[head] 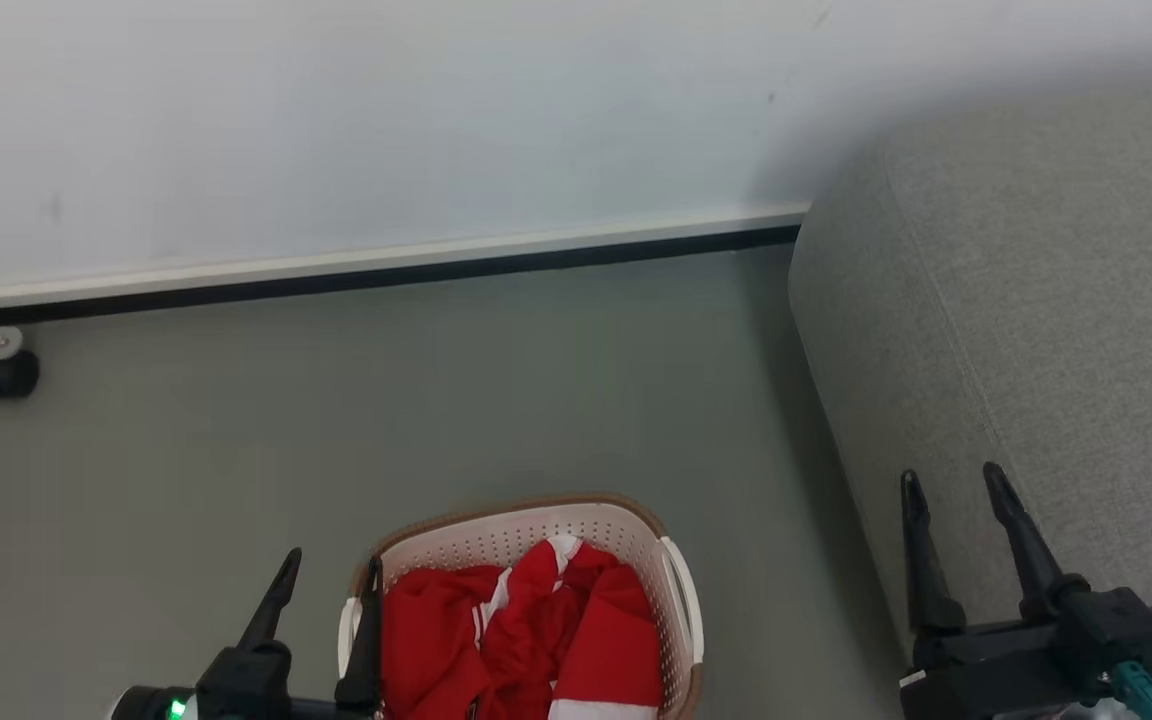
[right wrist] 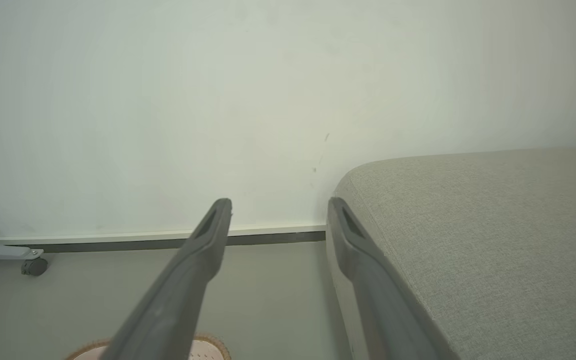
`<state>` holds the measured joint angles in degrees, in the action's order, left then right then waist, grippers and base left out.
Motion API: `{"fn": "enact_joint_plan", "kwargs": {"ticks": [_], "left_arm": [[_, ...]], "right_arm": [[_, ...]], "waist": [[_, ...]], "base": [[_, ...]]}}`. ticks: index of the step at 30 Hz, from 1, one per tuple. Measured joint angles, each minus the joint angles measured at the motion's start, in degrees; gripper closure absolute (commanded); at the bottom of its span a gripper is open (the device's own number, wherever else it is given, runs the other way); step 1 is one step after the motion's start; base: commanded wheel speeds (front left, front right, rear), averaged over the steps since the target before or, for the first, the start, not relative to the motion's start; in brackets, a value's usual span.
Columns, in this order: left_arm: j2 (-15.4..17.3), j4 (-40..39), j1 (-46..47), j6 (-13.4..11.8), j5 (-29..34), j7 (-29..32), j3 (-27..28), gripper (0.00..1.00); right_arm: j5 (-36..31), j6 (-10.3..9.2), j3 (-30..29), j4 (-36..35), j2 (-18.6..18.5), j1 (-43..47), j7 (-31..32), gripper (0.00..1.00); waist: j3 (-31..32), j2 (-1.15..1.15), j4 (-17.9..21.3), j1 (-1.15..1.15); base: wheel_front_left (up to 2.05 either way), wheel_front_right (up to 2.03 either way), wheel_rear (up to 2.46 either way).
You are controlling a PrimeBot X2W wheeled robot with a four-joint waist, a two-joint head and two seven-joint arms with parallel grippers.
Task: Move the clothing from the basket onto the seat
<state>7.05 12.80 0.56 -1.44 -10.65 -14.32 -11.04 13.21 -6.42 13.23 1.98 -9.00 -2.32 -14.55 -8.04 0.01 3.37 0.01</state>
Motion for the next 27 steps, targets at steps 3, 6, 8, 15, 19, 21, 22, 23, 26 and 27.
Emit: {"fn": "enact_joint_plan", "kwargs": {"ticks": [3,6,8,15,19,21,22,23,26,27], "left_arm": [[-0.18,1.85,2.37,0.53,0.58,0.03,-1.31,0.00],[-0.37,3.75,4.57,1.01,1.27,0.14,-2.56,0.00],[-0.44,4.47,5.27,1.05,1.49,0.52,-2.94,0.00],[-0.67,9.99,10.82,2.21,3.69,2.24,-4.97,0.00],[-0.98,13.24,13.58,3.05,4.21,3.16,-6.13,0.00],[-1.23,14.82,15.07,3.05,4.26,3.65,-6.31,0.00],[-1.32,15.52,15.82,3.07,4.33,3.67,-6.41,0.00],[-1.45,16.30,16.64,3.07,4.47,3.87,-6.44,0.00],[-1.55,18.49,18.92,3.50,5.21,4.23,-7.04,0.00],[-1.53,19.04,19.61,3.53,5.45,4.43,-7.48,0.00]], "right_arm": [[-0.22,-0.13,-1.05,-1.49,-0.48,-0.39,-0.01,0.00],[-0.49,-0.14,-2.13,-3.07,-0.64,-0.74,-0.14,0.00],[-0.86,-0.14,-2.29,-3.56,-0.62,-0.81,-0.14,0.00],[-1.24,-0.18,-3.04,-6.46,-0.29,-4.16,-0.15,0.00],[-1.75,-0.19,-3.19,-7.99,0.01,-6.04,-0.15,0.00],[-1.86,-0.20,-3.25,-9.16,0.24,-7.01,-0.16,0.00],[-2.14,-0.20,-3.26,-9.53,0.34,-7.53,-0.15,0.00],[-2.25,-0.20,-3.27,-10.04,0.43,-8.02,-0.16,0.00],[-2.67,-0.19,-3.30,-11.50,0.47,-9.32,-0.16,0.00],[-2.67,-0.19,-3.34,-12.03,0.49,-9.61,-0.16,0.00]], "waist": [[-2.35,0.00,0.44,0.00],[-4.77,0.00,0.98,0.01],[-5.57,0.00,1.19,0.00],[-11.32,0.00,2.95,0.01],[-14.67,0.00,4.05,0.01],[-16.37,0.00,4.58,0.01],[-17.21,0.01,4.83,0.01],[-18.08,0.00,5.09,0.01],[-20.66,0.01,5.83,0.01],[-21.51,0.01,6.06,0.01]], "base": [[0.00,0.00,0.00],[0.00,0.00,0.00],[0.00,0.00,0.00],[0.00,0.00,0.00],[0.00,0.00,0.00],[0.00,0.00,0.00],[0.00,0.00,0.00],[0.00,0.00,0.00],[0.00,0.00,0.00],[0.00,0.00,0.00]]}}
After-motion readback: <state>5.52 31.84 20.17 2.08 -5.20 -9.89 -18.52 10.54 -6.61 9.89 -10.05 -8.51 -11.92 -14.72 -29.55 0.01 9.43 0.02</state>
